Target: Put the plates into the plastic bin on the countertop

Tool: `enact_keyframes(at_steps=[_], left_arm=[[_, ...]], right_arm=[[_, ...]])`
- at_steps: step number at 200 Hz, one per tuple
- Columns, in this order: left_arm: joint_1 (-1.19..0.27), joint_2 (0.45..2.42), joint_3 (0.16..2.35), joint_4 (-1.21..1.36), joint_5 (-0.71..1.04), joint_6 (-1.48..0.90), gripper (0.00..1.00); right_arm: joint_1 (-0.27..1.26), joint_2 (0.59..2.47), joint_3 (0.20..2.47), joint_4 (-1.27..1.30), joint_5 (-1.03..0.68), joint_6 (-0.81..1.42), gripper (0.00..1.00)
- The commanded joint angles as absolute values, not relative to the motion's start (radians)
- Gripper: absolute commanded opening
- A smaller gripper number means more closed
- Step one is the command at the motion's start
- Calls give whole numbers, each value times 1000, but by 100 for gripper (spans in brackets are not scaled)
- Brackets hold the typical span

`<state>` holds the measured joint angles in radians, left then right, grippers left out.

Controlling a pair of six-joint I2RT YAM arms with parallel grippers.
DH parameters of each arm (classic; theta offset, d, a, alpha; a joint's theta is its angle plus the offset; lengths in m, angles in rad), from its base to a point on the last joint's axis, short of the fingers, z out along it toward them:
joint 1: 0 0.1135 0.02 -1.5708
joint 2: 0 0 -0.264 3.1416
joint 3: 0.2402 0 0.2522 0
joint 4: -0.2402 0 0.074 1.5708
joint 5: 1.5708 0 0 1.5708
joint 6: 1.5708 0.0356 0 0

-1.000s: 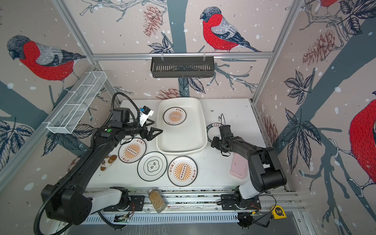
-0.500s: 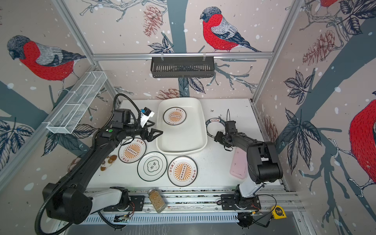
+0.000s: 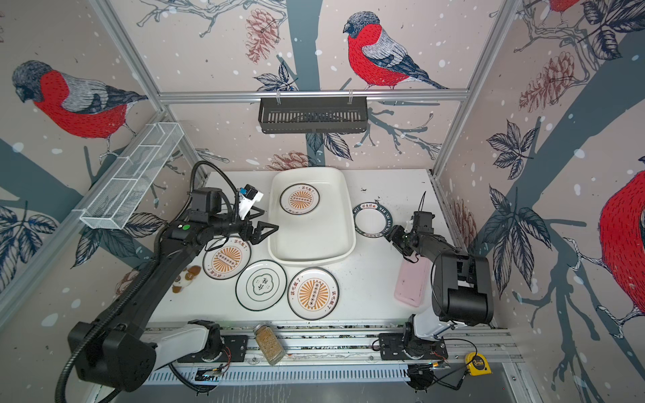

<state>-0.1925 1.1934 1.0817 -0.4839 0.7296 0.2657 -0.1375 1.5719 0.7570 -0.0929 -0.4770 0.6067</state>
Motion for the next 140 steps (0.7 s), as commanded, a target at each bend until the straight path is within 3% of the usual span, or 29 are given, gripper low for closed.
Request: enact_keyframes(at_steps=[1,140], left_arm=[[-193,1185,1088,-490,737,272,98],[-193,1187,1097,-499,732,274,98]], right_arm=[[-156,1610,798,-53,-541,623,59],[-209,1885,962,1,-630,618,41]])
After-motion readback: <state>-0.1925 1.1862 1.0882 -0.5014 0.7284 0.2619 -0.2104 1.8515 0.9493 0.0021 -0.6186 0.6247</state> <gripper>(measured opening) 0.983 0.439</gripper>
